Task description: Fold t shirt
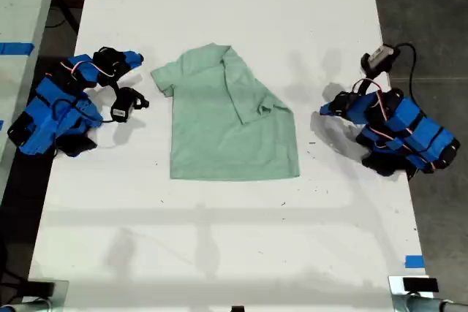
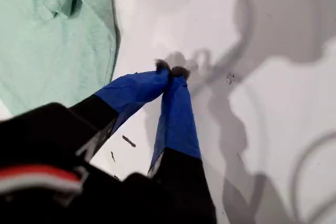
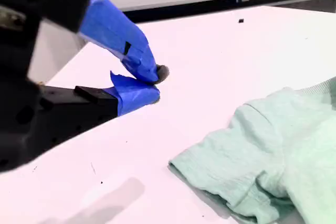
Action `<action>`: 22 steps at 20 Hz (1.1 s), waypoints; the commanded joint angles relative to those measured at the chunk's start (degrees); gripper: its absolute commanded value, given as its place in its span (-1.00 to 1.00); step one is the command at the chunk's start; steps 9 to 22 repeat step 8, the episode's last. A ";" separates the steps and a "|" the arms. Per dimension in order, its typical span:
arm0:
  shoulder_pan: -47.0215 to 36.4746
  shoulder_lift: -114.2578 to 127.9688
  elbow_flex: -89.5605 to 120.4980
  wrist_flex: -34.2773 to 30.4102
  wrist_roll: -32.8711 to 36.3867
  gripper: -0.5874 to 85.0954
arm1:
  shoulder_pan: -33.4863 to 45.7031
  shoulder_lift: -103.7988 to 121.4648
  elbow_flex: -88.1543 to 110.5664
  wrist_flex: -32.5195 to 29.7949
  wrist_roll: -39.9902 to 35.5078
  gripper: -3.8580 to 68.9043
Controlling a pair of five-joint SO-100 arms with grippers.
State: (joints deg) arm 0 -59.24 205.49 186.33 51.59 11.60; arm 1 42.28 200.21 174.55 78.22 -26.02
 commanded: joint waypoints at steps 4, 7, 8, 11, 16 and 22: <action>-0.70 0.53 2.29 -1.41 0.62 -0.99 | -0.70 0.70 2.37 0.53 2.90 -0.87; -0.62 0.53 2.29 -0.88 0.00 -0.99 | -3.52 0.70 2.37 -0.09 3.16 -0.87; -0.35 0.53 2.29 -0.88 0.00 -0.99 | -2.90 0.70 2.37 -0.09 2.55 -0.87; -0.35 0.53 2.29 -0.88 0.00 -0.99 | -2.90 0.70 2.37 -0.09 2.55 -0.87; -0.35 0.53 2.29 -0.88 0.00 -0.99 | -2.90 0.70 2.37 -0.09 2.55 -0.87; -0.35 0.53 2.29 -0.88 0.00 -0.99 | -2.90 0.70 2.37 -0.09 2.55 -0.87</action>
